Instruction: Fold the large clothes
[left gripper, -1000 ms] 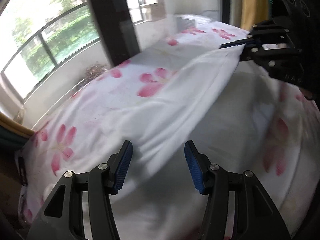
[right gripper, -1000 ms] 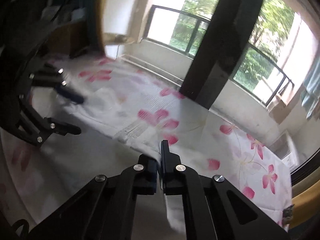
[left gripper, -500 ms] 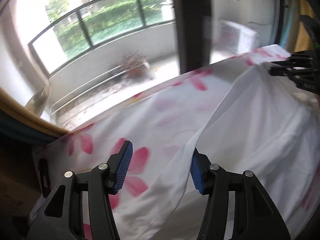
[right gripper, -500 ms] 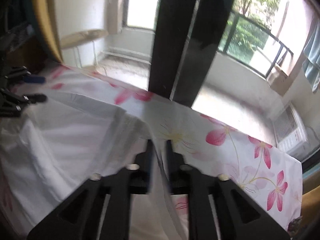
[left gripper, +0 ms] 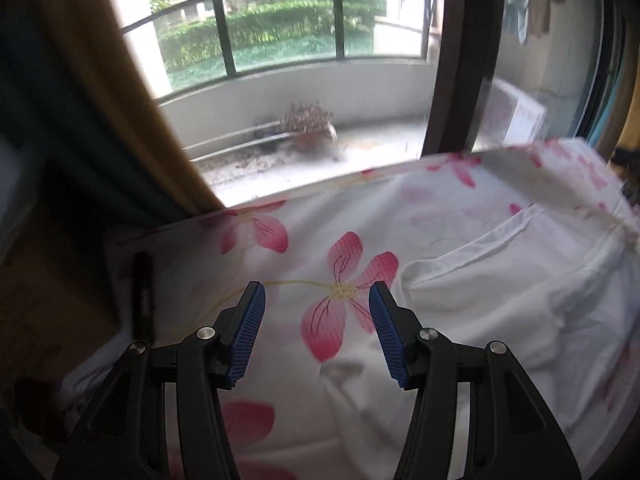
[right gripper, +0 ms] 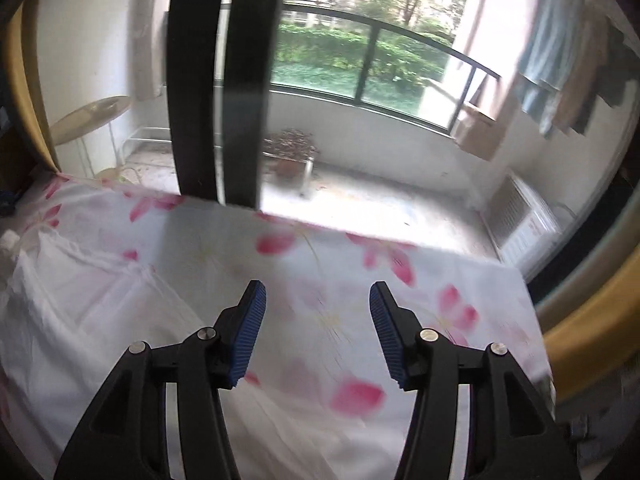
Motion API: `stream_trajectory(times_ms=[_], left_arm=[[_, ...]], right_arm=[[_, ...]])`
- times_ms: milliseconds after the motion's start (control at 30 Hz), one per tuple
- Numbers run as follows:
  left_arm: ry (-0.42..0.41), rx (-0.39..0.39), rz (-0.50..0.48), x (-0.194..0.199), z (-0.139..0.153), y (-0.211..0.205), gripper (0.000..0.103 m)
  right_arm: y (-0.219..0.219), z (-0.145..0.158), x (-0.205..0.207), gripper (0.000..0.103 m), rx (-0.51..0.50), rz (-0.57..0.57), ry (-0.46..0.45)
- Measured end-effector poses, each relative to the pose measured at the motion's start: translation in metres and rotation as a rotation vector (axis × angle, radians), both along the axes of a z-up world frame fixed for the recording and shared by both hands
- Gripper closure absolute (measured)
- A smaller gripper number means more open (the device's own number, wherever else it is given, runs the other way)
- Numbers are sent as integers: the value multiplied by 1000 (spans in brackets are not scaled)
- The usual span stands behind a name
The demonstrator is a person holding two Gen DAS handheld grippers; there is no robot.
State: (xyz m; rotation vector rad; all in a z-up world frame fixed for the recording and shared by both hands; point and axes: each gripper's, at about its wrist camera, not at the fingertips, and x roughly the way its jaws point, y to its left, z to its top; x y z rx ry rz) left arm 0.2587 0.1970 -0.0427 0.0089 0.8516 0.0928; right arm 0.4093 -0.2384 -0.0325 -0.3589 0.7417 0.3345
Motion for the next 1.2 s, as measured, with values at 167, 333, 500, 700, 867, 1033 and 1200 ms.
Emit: stream_trajectory(times_ms=[167,333,500,700,867,1033,1200], left_arm=[[-44,-34,-71,-34,10,-21,46],[-37,-34,-249,-48,0,-83,46],[-2,4,-377,-45,-16,-130,46],[47,151,-412,-25,-41,-159,46],[53,211,-427,-20,-39,-167,46],[56,225,-407,-9,-38,-162,46],[31,271,-384,1,-35,-160,46]], right_arm=[[-16,-19,-35,49,-58,13,27],[7,-39,-65,49,-94,145,43],[43,-47,-80,49,-112,266,30],[89,-56,-93,49,-192,401,-6],[109,-61,-108,49,-215,493,17],[126,-68,-116,49,-228,552,11],[138,-68,-99,49,-233,505,-24]])
